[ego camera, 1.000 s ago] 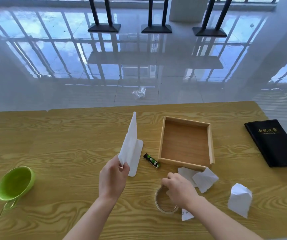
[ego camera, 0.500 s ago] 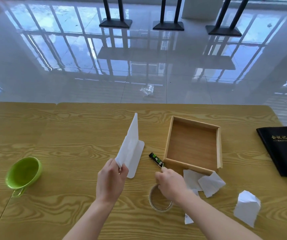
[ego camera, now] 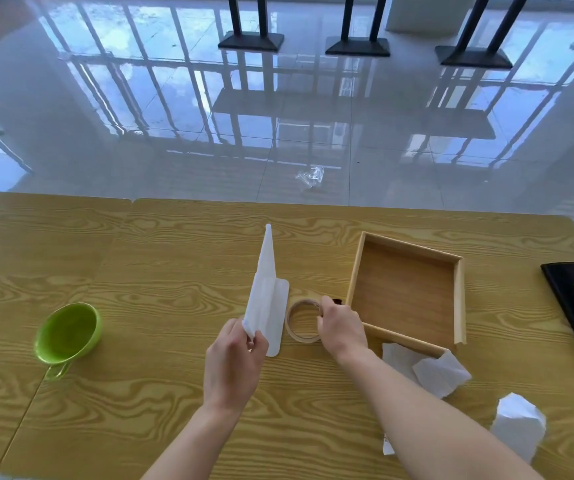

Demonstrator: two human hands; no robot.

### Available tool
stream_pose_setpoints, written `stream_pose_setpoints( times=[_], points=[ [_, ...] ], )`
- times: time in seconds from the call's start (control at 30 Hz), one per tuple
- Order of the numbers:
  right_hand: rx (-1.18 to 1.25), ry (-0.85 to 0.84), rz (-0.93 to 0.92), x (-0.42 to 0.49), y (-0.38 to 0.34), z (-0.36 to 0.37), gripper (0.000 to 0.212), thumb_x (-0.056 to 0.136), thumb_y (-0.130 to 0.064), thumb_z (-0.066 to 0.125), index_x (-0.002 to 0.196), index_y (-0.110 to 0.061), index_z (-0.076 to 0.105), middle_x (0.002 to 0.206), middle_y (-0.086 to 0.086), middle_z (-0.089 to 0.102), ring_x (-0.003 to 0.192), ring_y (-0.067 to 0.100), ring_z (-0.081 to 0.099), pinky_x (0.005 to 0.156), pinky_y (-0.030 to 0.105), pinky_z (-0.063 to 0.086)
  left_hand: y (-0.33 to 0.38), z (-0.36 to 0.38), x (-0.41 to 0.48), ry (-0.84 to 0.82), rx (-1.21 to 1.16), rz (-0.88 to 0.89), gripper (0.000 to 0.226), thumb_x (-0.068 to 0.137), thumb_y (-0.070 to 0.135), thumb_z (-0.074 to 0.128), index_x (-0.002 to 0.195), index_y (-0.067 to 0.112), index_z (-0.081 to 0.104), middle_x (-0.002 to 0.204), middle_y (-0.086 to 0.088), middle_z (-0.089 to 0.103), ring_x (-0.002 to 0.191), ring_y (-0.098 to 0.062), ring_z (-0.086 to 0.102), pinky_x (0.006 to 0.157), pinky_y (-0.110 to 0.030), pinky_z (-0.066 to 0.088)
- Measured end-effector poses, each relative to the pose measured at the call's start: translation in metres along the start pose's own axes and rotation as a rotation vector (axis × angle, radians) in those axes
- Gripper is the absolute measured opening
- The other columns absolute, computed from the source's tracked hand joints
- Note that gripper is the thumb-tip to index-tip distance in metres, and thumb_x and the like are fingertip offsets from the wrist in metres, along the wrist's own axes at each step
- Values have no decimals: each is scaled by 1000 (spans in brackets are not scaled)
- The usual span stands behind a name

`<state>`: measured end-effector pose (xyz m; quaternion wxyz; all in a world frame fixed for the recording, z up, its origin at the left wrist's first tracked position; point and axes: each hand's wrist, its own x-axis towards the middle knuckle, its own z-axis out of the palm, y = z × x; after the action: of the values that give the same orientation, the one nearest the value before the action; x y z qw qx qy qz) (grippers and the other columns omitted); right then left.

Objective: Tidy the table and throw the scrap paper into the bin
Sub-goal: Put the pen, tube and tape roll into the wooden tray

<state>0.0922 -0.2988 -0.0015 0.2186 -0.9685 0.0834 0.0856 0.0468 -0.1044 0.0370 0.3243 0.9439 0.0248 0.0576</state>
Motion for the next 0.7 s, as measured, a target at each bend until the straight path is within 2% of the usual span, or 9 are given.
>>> stream_pose_setpoints(
  times=[0.13,0.23,0.27,0.33,0.43,0.5,0.57,0.63,0.7],
  points=[
    [166,126,42,-18,21,-10,11,91,-21,63,83,-17,57,69,1,67,63,21,62,55,36,53,8,3,-1,-22,-35,7,46,81,14,68,65,36,31,59,12,41,47,-6,43,46,-16,23],
    [90,292,30,-30,63,-26,7,86,-17,70,90,-18,64,76,-2,66,70,20,62,56,33,52,11,5,-2,-23,-45,1,47,81,19,66,63,39,27,57,11,41,52,-6,47,47,-17,24],
    [39,314,23,-31,75,-31,14,85,-17,72,98,-16,67,82,-1,66,75,20,61,60,31,51,11,5,-3,-22,-47,-3,45,81,19,65,64,39,28,57,11,41,50,-7,46,47,-17,25],
    [-76,241,-9,-30,93,-39,32,84,-22,73,114,-14,66,96,3,65,88,22,57,70,32,50,11,7,-3,-20,-60,-15,40,81,18,64,66,37,32,60,12,45,51,-6,47,47,-19,29],
    [-196,32,-56,-19,98,-40,48,86,-34,70,129,-16,57,109,3,62,97,22,53,82,35,49,12,10,-2,-26,-89,-43,25,83,15,63,73,28,44,66,10,52,57,-8,54,48,-22,38],
    [-194,-38,-87,-13,93,-37,37,89,-29,67,124,-21,58,107,-1,59,95,20,51,83,35,47,13,11,-2,-21,-96,-54,21,84,16,63,79,28,46,70,10,53,58,-9,56,50,-23,41],
    [-209,-21,-147,-13,87,-32,18,91,-13,61,104,-24,65,94,-4,56,84,18,48,74,33,45,13,11,-3,-13,-103,-56,21,85,17,62,84,30,47,72,12,53,58,-8,55,50,-22,39],
    [-241,23,-185,-16,82,-26,24,89,1,55,88,-20,67,81,-4,53,75,17,44,66,30,40,13,11,-3,-4,-107,-55,22,85,16,61,82,31,46,73,13,52,58,-9,55,49,-21,40],
    [-241,35,-217,-20,78,-21,28,88,5,52,86,-17,69,79,-3,53,74,18,43,64,30,41,10,10,-4,14,-109,-74,24,86,16,61,78,31,43,72,12,51,57,-9,54,49,-22,40]
  ],
)
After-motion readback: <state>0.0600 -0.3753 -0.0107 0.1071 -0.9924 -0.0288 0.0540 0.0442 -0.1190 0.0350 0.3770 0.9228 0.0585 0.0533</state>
